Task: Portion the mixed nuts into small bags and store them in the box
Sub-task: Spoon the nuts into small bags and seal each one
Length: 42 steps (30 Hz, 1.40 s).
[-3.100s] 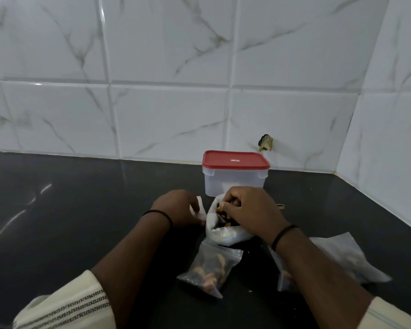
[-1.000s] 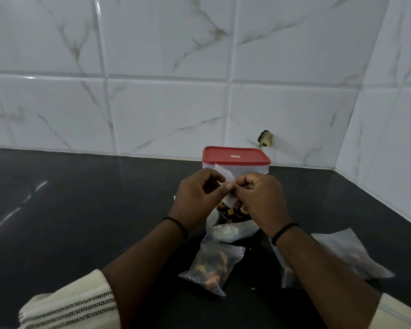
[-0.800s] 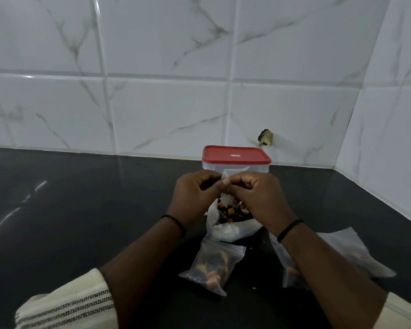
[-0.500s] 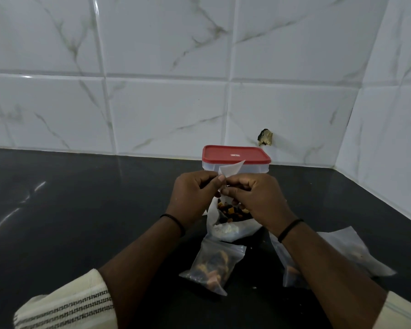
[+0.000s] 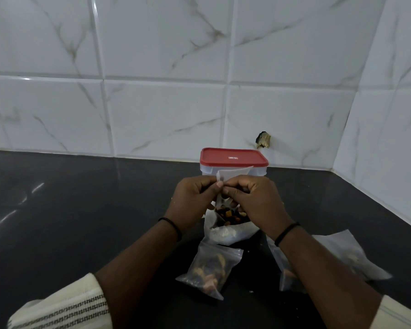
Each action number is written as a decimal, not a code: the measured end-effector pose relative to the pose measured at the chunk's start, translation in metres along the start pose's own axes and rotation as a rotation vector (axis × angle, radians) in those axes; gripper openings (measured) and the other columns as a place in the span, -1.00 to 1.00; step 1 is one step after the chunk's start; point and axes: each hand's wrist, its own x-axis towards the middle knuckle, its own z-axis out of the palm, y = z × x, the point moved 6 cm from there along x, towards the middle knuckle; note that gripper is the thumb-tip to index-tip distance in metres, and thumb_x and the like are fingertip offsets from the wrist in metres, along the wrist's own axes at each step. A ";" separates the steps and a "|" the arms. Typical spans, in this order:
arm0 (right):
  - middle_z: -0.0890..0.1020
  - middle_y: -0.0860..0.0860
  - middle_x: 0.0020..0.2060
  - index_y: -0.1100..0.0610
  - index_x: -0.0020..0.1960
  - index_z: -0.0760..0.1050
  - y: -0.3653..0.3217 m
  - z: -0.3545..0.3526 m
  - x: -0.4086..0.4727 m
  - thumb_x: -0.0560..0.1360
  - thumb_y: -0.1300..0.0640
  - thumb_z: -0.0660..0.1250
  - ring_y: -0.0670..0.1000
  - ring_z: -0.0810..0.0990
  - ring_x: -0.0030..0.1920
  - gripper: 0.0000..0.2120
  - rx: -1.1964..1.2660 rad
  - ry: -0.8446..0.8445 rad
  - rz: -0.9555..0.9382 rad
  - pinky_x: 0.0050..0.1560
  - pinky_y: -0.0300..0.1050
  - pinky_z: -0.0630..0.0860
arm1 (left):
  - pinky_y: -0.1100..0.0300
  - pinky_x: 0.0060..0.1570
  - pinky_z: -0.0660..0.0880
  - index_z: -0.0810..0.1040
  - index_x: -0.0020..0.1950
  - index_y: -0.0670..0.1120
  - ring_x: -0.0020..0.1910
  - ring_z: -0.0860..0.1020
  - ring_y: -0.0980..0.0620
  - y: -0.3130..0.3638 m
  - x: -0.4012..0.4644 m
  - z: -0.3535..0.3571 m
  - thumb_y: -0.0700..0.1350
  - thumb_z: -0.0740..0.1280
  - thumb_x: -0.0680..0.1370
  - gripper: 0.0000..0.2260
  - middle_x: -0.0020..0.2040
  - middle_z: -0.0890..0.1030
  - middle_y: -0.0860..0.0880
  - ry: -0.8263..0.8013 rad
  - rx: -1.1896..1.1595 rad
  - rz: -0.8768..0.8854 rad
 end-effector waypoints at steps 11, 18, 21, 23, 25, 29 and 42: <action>0.65 -0.11 -0.30 0.08 -0.09 0.62 -0.003 0.001 -0.001 0.52 0.17 0.41 -0.13 0.64 -0.28 -0.97 -0.259 0.064 -0.084 -0.23 -0.23 0.61 | -0.04 -0.29 0.62 0.69 -0.10 -0.17 -0.29 0.64 -0.11 -0.001 -0.001 0.003 -0.13 0.31 0.60 -0.80 -0.28 0.66 -0.12 0.019 0.100 0.018; 0.65 -0.06 -0.20 0.02 0.05 0.47 -0.010 0.010 -0.004 0.56 0.09 0.32 -0.08 0.63 -0.23 -0.92 -0.483 0.065 -0.172 -0.20 -0.07 0.63 | -0.07 -0.36 0.56 0.58 -0.28 -0.17 -0.41 0.61 -0.03 -0.001 -0.002 0.000 -0.14 0.36 0.54 -0.79 -0.37 0.62 -0.06 0.060 0.414 0.066; 0.68 -0.06 -0.12 -0.01 0.15 0.51 -0.009 0.014 -0.005 0.56 0.07 0.35 -0.08 0.64 -0.15 -0.83 -0.497 0.019 -0.158 -0.14 -0.11 0.62 | -0.08 -0.35 0.55 0.55 -0.29 -0.23 -0.40 0.61 -0.06 -0.002 -0.003 0.000 -0.21 0.36 0.52 -0.81 -0.37 0.61 -0.12 0.072 0.353 0.008; 0.67 -0.07 -0.17 -0.03 0.12 0.56 -0.007 0.015 -0.006 0.55 0.06 0.36 -0.09 0.63 -0.18 -0.85 -0.495 0.020 -0.160 -0.17 -0.08 0.60 | -0.09 -0.35 0.54 0.53 -0.29 -0.24 -0.41 0.60 -0.07 -0.002 -0.004 0.000 -0.20 0.35 0.52 -0.80 -0.37 0.60 -0.13 0.075 0.343 0.002; 0.66 -0.08 -0.23 0.00 0.05 0.58 -0.005 0.016 -0.006 0.54 0.10 0.36 -0.09 0.61 -0.24 -0.90 -0.484 0.032 -0.155 -0.21 -0.05 0.59 | -0.12 -0.35 0.53 0.50 -0.29 -0.21 -0.40 0.58 -0.08 -0.004 -0.004 0.001 -0.14 0.34 0.54 -0.76 -0.37 0.59 -0.12 0.065 0.356 0.008; 0.65 -0.05 -0.32 0.06 -0.07 0.61 -0.002 0.015 -0.006 0.54 0.15 0.37 -0.08 0.59 -0.34 -0.95 -0.494 0.084 -0.133 -0.28 -0.01 0.58 | -0.11 -0.32 0.50 0.41 -0.32 -0.14 -0.37 0.56 -0.08 -0.004 -0.005 0.005 -0.06 0.30 0.59 -0.69 -0.38 0.56 -0.10 0.035 0.432 0.010; 0.59 -0.03 -0.38 0.07 -0.12 0.50 -0.012 0.006 -0.012 0.54 0.04 0.34 0.01 0.55 -0.39 -0.88 -0.703 0.223 -0.057 -0.40 -0.11 0.50 | 0.17 -0.46 0.22 0.26 -0.40 -0.06 -0.50 0.30 0.04 0.020 -0.006 0.002 -0.04 0.26 0.52 -0.68 -0.49 0.35 0.01 0.117 0.829 -0.004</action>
